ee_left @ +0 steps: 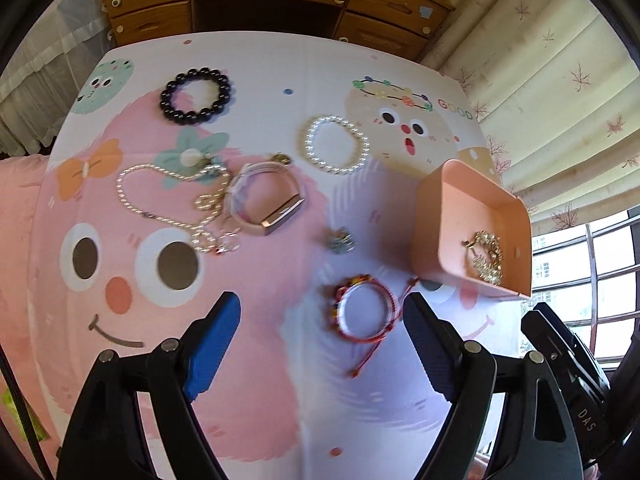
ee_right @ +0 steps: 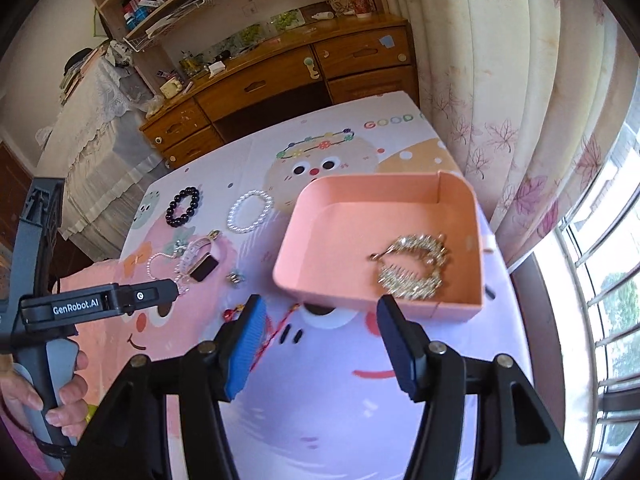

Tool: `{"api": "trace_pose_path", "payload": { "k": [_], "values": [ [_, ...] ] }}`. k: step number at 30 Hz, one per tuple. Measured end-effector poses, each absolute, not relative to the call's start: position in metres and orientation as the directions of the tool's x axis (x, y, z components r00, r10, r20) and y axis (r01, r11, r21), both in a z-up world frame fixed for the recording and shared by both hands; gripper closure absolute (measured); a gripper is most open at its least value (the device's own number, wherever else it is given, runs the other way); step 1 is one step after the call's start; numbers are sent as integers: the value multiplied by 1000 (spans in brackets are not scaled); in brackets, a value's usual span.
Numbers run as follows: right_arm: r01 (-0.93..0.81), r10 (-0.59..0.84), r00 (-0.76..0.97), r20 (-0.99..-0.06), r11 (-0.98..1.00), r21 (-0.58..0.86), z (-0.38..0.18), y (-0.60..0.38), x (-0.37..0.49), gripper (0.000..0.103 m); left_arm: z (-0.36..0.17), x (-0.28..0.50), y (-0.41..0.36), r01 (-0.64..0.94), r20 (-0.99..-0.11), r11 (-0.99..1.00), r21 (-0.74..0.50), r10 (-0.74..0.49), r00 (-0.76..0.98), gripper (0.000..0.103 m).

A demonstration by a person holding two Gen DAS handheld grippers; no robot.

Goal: Organize jewelry
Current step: 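Carry the gold hair clip into the pink box and open the right gripper, then lower the right gripper onto the red string bracelet and close it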

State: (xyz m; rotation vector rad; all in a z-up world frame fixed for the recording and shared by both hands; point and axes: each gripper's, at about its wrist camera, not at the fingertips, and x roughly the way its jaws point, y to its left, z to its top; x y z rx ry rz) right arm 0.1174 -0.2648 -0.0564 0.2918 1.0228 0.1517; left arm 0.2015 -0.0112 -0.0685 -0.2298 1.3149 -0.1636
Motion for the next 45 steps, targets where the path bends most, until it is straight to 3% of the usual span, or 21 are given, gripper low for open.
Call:
{"api": "trace_pose_path", "payload": {
  "k": [8, 17, 24, 32, 37, 42, 45],
  "values": [
    [75, 241, 514, -823, 943, 323, -53, -225, 102, 45, -71, 193, 32, 32, -943, 977, -212, -213, 254, 21],
    [59, 251, 517, -819, 943, 326, -61, -175, 96, 45, -79, 202, 68, 94, -933, 963, -251, -267, 243, 21],
    [-63, 228, 520, -823, 971, 228, -80, -128, 94, 45, -85, 217, 71, 230, -903, 923, -308, -360, 234, 21],
    [-274, 190, 524, -830, 961, 47, -117, -97, 94, 60, -100, 234, 32, 457, -886, 844, -280, -411, 216, 21],
    [-290, 171, 509, -844, 957, 19, -133, -98, 100, 73, -123, 241, 8, 502, -909, 821, -271, -390, 148, 34],
    [-253, 139, 499, -855, 967, 10, -140, -104, 108, 78, -137, 246, -9, 514, -928, 829, -221, -341, 150, 39],
    [-240, 145, 495, -856, 970, 26, -141, -107, 114, 80, -144, 251, -12, 494, -932, 843, -213, -326, 155, 49]
  ]
}}
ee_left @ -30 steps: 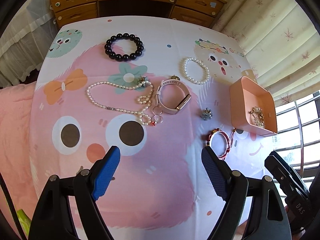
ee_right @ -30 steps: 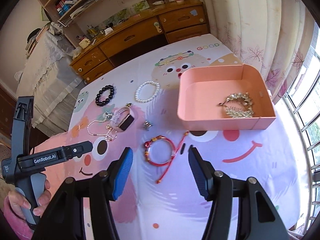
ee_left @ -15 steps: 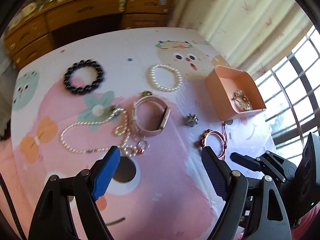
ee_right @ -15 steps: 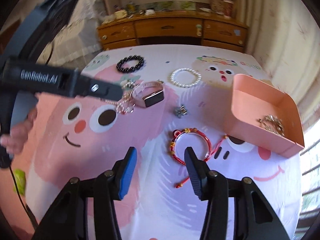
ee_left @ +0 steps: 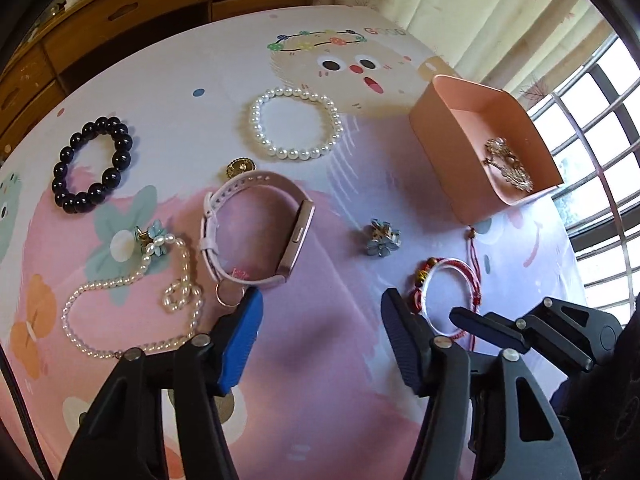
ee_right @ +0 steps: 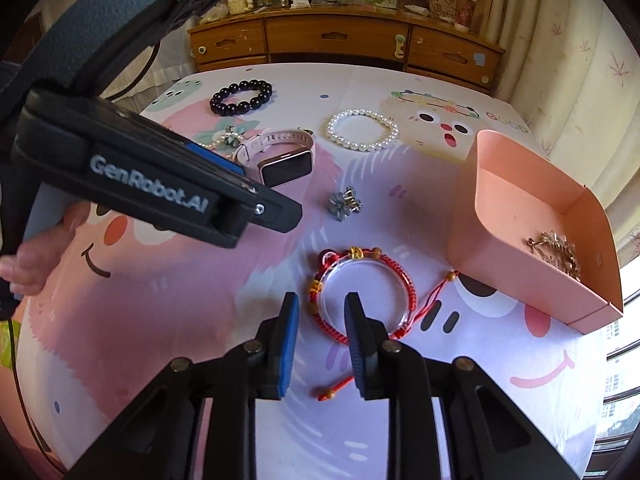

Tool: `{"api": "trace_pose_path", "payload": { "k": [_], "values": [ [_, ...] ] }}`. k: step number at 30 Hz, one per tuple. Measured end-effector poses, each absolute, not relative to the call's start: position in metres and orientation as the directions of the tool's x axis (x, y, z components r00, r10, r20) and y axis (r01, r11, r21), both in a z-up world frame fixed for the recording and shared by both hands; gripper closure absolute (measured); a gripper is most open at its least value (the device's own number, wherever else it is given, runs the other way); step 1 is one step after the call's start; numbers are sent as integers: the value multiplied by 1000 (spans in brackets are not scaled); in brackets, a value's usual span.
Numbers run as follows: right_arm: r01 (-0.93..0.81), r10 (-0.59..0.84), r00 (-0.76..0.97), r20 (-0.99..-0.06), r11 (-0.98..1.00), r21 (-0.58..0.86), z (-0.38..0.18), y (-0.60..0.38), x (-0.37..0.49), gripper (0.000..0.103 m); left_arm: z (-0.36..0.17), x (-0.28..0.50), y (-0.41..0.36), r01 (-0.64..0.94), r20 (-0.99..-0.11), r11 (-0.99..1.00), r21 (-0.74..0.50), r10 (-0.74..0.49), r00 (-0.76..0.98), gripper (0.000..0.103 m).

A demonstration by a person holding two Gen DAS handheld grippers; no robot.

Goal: Organize jewelry
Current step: 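Lower the right gripper onto the red string bracelet and close it, then lift the red bracelet with the right gripper while the left gripper grasps the pink smartwatch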

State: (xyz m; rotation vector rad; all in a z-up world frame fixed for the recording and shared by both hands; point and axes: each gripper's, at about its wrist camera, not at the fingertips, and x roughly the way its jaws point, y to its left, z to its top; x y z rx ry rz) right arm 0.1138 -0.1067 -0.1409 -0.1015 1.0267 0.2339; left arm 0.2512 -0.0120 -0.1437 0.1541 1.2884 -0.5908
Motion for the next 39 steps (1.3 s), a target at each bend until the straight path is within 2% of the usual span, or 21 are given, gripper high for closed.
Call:
{"api": "trace_pose_path", "payload": {
  "k": [3, 11, 19, 20, 22, 27, 34, 39],
  "values": [
    [-242, 148, 492, -858, 970, 29, -144, -108, 118, 81, -145, 256, -10, 462, -934, 865, -193, -306, 182, 57],
    [-262, 150, 488, -860, 965, 19, -149, -104, 123, 88, -126, 261, -2, 436, -885, 863, -254, -389, 254, 57],
    [-249, 197, 463, -864, 965, 87, -147, -112, 126, 91, -126, 264, -21, 491, -901, 858, -151, -324, 289, 57],
    [-251, 198, 460, -866, 964, 88, -147, -112, 126, 91, -124, 264, -23, 501, -901, 854, -138, -318, 294, 56],
    [-258, 203, 453, -868, 962, 90, -146, -112, 126, 91, -119, 262, -24, 520, -902, 848, -102, -299, 312, 44],
    [-254, 226, 433, -873, 959, 123, -146, -116, 123, 91, -102, 251, -23, 592, -883, 806, -27, -296, 364, 37],
    [-259, 243, 412, -878, 955, 143, -146, -115, 118, 91, -98, 253, -31, 697, -846, 717, 22, -358, 395, 37],
    [-244, 263, 397, -879, 954, 176, -146, -116, 113, 92, -116, 268, -43, 720, -881, 694, -7, -345, 323, 39]
  ]
}}
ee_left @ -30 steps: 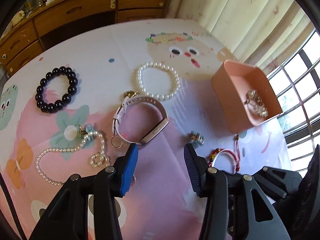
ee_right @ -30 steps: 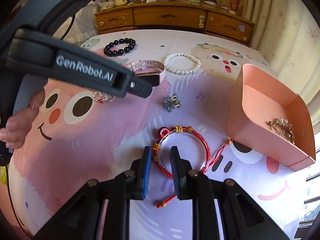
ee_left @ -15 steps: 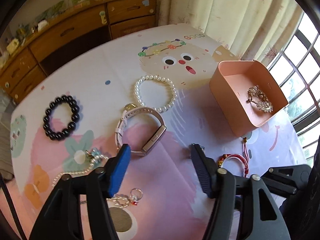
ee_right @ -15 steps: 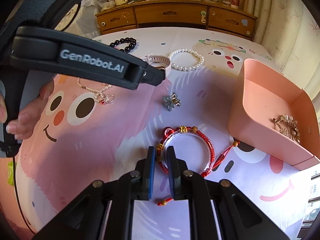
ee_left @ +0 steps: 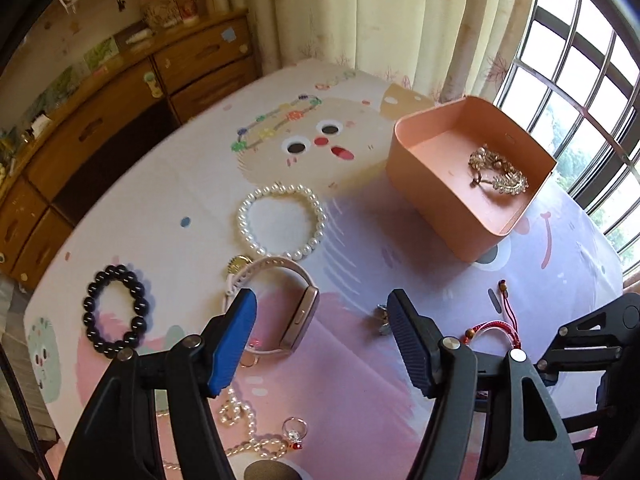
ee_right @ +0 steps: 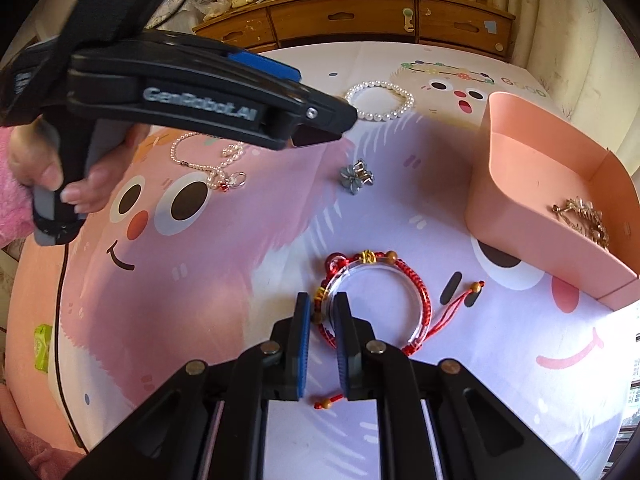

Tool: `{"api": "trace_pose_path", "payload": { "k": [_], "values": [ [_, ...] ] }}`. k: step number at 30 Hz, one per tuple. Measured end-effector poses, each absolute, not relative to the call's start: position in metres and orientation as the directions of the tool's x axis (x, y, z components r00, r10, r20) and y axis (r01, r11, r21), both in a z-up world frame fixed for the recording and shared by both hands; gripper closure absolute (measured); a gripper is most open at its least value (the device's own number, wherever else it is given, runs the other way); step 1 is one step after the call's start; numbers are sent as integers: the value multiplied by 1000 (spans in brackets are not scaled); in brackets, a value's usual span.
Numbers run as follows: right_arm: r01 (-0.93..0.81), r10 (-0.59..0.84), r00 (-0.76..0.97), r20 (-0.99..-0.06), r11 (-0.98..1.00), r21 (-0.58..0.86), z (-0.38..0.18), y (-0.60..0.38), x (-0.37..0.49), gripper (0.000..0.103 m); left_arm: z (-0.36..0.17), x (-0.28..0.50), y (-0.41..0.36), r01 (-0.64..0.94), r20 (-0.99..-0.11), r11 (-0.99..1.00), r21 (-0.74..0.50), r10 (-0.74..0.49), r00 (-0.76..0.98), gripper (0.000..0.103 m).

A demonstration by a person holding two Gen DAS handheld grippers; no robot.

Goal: Organize jewelry
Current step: 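Lift the red bracelet with the right gripper while the left gripper grasps the pink smartwatch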

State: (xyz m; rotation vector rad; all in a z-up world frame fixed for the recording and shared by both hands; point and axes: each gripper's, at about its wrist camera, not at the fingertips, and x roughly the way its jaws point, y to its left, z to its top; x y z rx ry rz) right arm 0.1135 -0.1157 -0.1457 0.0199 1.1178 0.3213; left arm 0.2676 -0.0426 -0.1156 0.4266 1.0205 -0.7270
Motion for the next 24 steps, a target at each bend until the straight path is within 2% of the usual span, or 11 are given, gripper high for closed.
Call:
{"api": "trace_pose_path", "payload": {
  "k": [5, 7, 8, 10, 24],
  "values": [
    [-219, 286, 387, -877, 952, 213, -144, -119, 110, 92, -138, 276, -49, 695, -915, 718, 32, -259, 310, 57],
    [-208, 295, 383, -875, 951, 229, -144, -120, 109, 92, -146, 277, -50, 692, -924, 721, 33, -241, 296, 66],
    [-200, 306, 378, -874, 948, 246, -144, -122, 109, 92, -147, 277, -50, 692, -926, 721, 30, -241, 291, 73],
    [-174, 333, 368, -868, 942, 288, -146, -125, 111, 92, -147, 277, -49, 689, -925, 724, 27, -244, 292, 93],
    [17, 432, 430, -793, 874, 485, -141, -155, 112, 92, -132, 277, -17, 553, -911, 821, -142, -327, 252, 96]
  ]
}}
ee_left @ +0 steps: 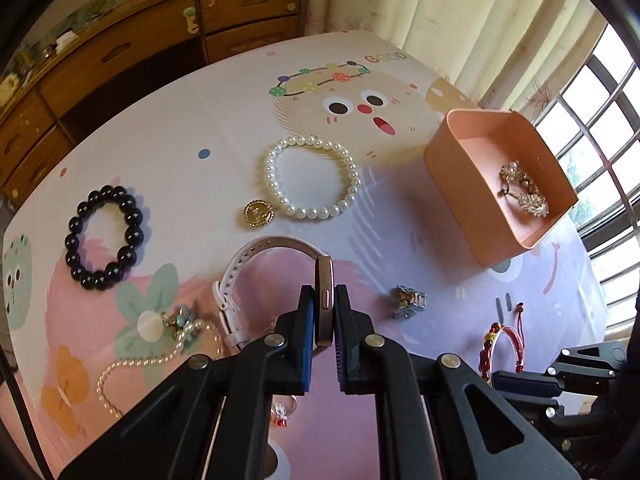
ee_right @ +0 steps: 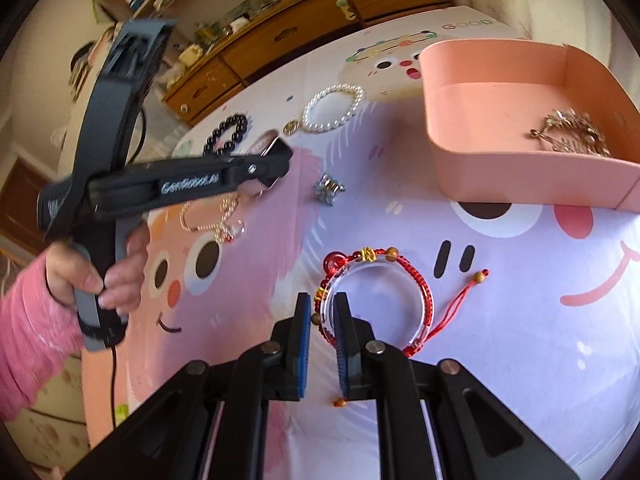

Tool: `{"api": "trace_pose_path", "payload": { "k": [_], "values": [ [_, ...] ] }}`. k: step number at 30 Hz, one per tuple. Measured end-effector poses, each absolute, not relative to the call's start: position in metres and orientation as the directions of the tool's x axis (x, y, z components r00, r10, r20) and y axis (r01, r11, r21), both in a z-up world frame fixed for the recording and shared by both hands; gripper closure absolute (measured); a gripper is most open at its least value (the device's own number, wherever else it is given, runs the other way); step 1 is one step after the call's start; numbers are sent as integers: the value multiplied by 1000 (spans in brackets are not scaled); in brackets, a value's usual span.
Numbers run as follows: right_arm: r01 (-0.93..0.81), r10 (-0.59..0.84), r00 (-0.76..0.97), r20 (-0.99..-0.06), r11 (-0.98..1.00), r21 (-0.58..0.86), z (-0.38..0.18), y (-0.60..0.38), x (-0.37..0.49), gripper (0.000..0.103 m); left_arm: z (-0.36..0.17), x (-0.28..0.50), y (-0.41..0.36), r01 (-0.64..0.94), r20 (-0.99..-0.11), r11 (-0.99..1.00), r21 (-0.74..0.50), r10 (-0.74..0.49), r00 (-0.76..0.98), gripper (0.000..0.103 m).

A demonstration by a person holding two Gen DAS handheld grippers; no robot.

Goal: Organize jewelry
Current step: 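Lift the red bracelet with the right gripper while the left gripper grasps the pink smartwatch, then lower the red bracelet into the pink box and open the right gripper while the left releases the watch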

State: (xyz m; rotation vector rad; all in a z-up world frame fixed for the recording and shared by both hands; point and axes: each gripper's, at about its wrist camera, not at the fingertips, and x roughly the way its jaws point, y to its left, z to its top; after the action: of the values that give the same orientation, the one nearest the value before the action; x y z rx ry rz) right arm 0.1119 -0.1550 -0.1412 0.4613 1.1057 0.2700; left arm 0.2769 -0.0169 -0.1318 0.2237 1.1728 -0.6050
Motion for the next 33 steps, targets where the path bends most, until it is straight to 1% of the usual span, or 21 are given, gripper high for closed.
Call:
{"api": "trace_pose_path", "payload": {
  "k": [8, 12, 15, 22, 28, 33],
  "values": [
    [58, 419, 519, -745, 852, 520, -111, -165, 103, 92, -99, 255, 8, 449, -877, 856, -255, -400, 266, 96],
    [49, 412, 573, -709, 846, 531, -86, -171, 99, 92, -83, 242, 15, 418, -873, 876, -240, -383, 302, 96],
    [28, 403, 612, -680, 848, 528, -68, -174, 91, 92, -71, 231, 23, 395, -859, 876, -279, -411, 305, 96],
    [6, 368, 634, -680, 877, 480, -33, -188, 83, 92, -40, 208, 35, 338, -827, 877, -343, -452, 334, 96],
    [-15, 345, 656, -671, 896, 445, -16, -214, 85, 92, -23, 196, 20, 320, -795, 870, -375, -479, 372, 96],
    [-30, 348, 670, -655, 895, 444, -7, -245, 97, 92, -9, 195, -16, 329, -791, 880, -341, -458, 406, 96]
  ]
}}
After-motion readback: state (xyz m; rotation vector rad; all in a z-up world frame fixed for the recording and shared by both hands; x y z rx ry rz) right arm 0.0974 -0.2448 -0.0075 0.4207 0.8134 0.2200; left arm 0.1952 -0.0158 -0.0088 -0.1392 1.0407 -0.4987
